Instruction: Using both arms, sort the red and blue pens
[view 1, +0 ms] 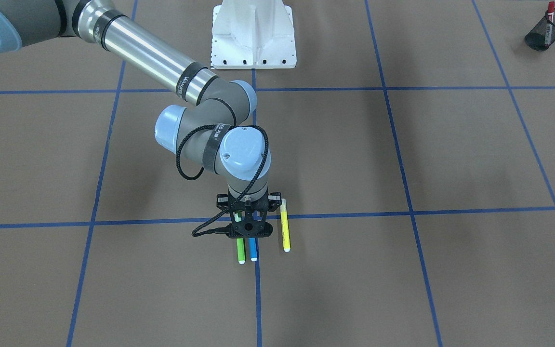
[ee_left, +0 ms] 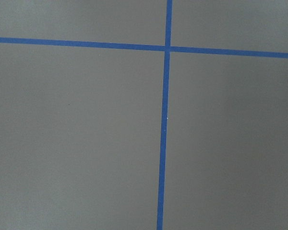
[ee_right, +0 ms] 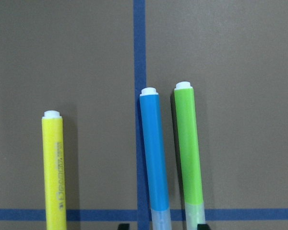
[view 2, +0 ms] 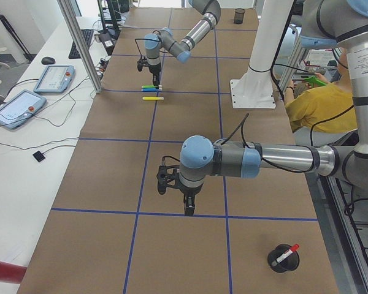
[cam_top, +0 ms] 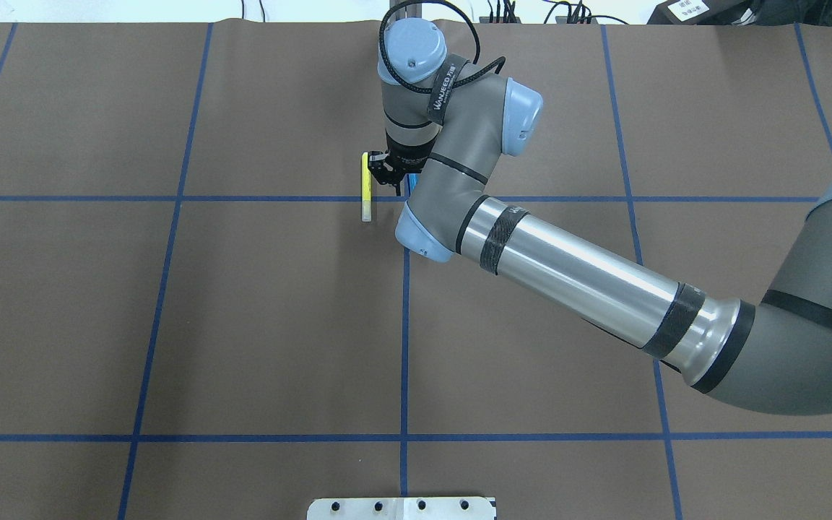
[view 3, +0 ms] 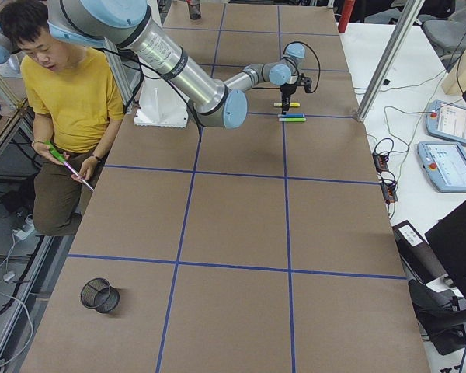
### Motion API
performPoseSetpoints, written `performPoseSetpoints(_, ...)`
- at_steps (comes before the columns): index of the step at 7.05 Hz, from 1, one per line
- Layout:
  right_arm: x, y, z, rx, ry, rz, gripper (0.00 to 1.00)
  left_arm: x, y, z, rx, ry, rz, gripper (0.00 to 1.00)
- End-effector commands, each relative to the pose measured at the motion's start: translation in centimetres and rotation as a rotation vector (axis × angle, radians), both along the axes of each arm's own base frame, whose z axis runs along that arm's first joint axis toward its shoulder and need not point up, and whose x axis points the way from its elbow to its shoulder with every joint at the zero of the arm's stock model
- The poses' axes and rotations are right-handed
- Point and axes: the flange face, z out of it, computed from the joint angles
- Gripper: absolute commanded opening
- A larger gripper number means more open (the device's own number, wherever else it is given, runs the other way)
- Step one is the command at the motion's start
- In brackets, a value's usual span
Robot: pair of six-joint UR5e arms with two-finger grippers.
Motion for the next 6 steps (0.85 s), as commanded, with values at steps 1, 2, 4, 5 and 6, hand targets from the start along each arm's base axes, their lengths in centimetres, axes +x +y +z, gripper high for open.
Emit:
performPoseSetpoints(1,-0.7,0.3,0.8,-0.022,0.001,-0.021,0.43,0.1,0.0,0.0,-0.001,0.000,0.002,0.99)
performPoseSetpoints(2,-0.7,0.3,1.1,-0.025,0.005,-0.021,0.41,0.0,0.0,0.0,0.001,0.000,0.000,0.99)
performPoseSetpoints(4,-1.2,0.7,1.4,-0.025,0.010,-0.028,0.41,0.1,0.0,0.0,-0.001,0.000,0.002,0.99)
performPoseSetpoints(5,-1.5,1.0,1.7,-0.028,0.016,-0.031,0.41,0.1,0.0,0.0,0.001,0.000,0.002,0.99)
performPoseSetpoints(6,-1.8,1.1,1.9,-0.028,0.020,-0.033,0.41,0.1,0.0,0.0,0.000,0.006,0.002,0.99)
